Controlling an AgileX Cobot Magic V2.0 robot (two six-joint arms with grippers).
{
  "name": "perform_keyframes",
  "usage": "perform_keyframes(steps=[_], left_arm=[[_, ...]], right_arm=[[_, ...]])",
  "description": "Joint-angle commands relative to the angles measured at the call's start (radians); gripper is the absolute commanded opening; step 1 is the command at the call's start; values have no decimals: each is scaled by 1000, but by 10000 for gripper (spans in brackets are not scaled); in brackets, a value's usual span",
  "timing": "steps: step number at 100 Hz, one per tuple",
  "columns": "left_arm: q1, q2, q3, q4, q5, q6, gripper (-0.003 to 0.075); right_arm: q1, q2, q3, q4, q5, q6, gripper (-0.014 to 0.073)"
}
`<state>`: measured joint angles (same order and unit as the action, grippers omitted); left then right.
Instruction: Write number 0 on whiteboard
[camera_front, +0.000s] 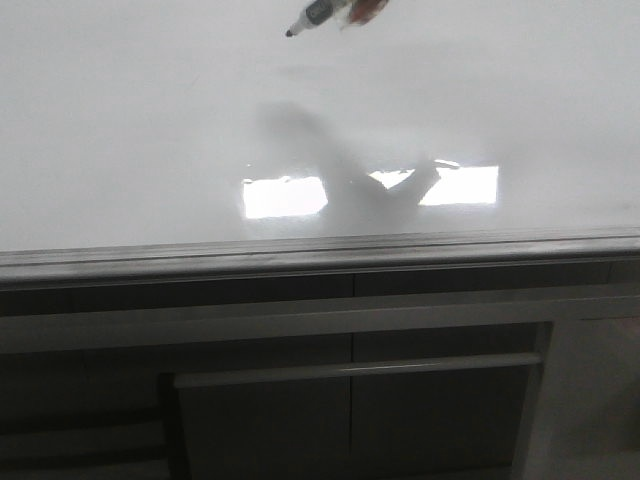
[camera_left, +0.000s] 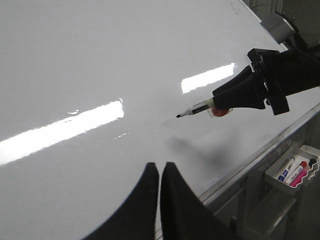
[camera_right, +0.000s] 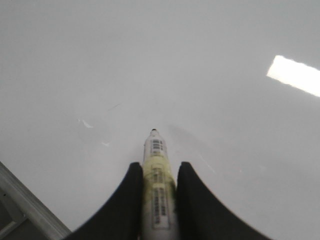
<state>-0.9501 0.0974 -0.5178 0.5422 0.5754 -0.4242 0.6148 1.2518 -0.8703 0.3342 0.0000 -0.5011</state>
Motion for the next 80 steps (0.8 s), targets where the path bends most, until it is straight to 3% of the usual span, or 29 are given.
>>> perform_keyframes(steps=[1, 49, 80], left_arm=[[-5, 14, -21, 12, -71, -11, -20], [-5, 14, -21, 3, -69, -13, -20], [-5, 14, -21, -3, -69, -13, -20]], right_arm=[[-9, -13, -36, 9, -109, -2, -59], [-30, 81, -36, 61, -143, -2, -59], [-30, 123, -36, 68, -66, -2, -59]])
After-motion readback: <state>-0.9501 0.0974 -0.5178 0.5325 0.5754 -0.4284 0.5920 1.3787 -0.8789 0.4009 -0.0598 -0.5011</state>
